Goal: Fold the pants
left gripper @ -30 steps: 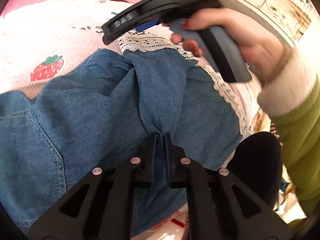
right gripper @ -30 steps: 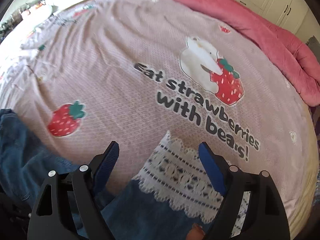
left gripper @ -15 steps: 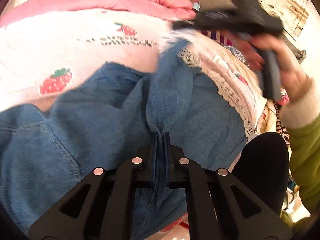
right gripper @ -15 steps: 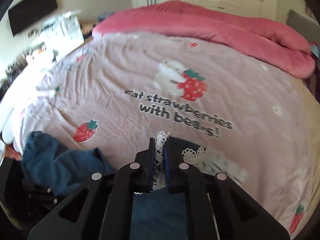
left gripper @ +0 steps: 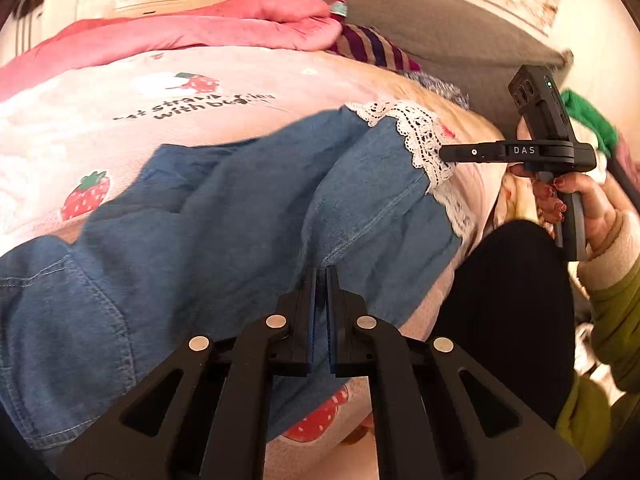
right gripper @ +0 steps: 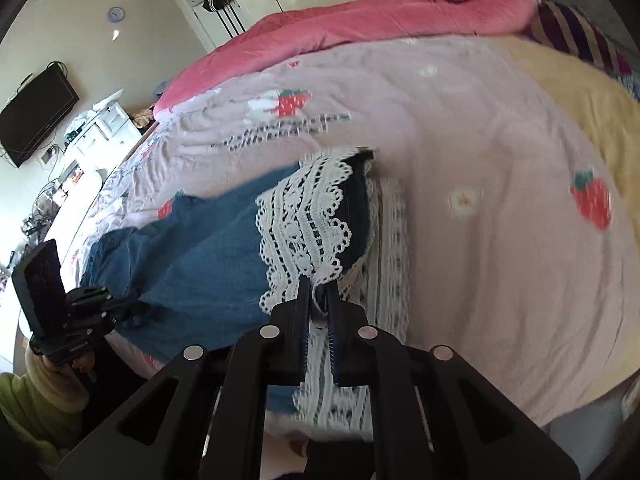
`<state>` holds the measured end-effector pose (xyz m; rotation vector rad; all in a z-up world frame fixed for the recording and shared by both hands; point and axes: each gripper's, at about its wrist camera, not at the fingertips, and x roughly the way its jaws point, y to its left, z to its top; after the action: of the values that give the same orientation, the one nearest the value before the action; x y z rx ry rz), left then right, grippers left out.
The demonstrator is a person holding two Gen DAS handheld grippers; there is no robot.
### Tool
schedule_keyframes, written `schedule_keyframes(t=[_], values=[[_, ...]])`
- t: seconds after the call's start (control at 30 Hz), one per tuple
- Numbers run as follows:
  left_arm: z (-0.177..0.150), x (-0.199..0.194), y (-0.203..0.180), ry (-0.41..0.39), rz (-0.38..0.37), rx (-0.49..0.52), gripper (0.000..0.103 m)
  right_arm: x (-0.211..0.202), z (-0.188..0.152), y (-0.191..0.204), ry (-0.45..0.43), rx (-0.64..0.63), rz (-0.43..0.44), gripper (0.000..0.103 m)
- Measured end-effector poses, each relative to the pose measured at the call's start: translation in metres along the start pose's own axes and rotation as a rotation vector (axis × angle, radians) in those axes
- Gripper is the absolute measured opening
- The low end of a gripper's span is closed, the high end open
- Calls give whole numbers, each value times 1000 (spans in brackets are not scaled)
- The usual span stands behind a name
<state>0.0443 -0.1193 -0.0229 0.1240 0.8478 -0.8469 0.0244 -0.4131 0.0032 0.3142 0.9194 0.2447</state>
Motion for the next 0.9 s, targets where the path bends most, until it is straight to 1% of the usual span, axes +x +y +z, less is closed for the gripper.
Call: schedule_keyframes(t=[0.03, 0.13, 0.23, 0.3, 0.37, 0.43, 0.5, 0.63, 0.73, 0.83, 0.9], values=[[-1, 3, -3, 9, 3, 14, 0, 1, -3, -1, 4, 4, 14, 10], [-5, 7, -7, 19, 25, 43, 0, 2, -11, -4, 11, 24, 33, 11], [-6, 13, -9, 25, 47, 60, 1, 1, -9, -7, 5, 32, 49, 11], [-7, 16, -11, 34, 73, 80, 1, -6, -9, -8, -10, 28, 62, 8], [-8, 12, -11, 34, 67, 86, 0, -13, -8, -8, -18, -5, 55, 8], [-7, 7, -12, 27, 56, 89, 0, -22, -9, -13, -13, -9, 66, 8], [-8, 1, -16, 18, 36, 105, 0, -23, -12, -19, 14, -16, 70, 8], [-19, 7, -31, 76, 23, 168, 0, -17, -27, -26, 87, -28, 55, 8], [-27, 11, -40, 111, 35, 199, 0, -17, -37, -32, 104, -16, 72, 8], [-29, 9, -40, 111, 25, 191, 0, -20, -43, -31, 112, -30, 85, 8], [-30, 11, -37, 116, 22, 182, 0, -15, -45, -30, 140, -44, 69, 8]])
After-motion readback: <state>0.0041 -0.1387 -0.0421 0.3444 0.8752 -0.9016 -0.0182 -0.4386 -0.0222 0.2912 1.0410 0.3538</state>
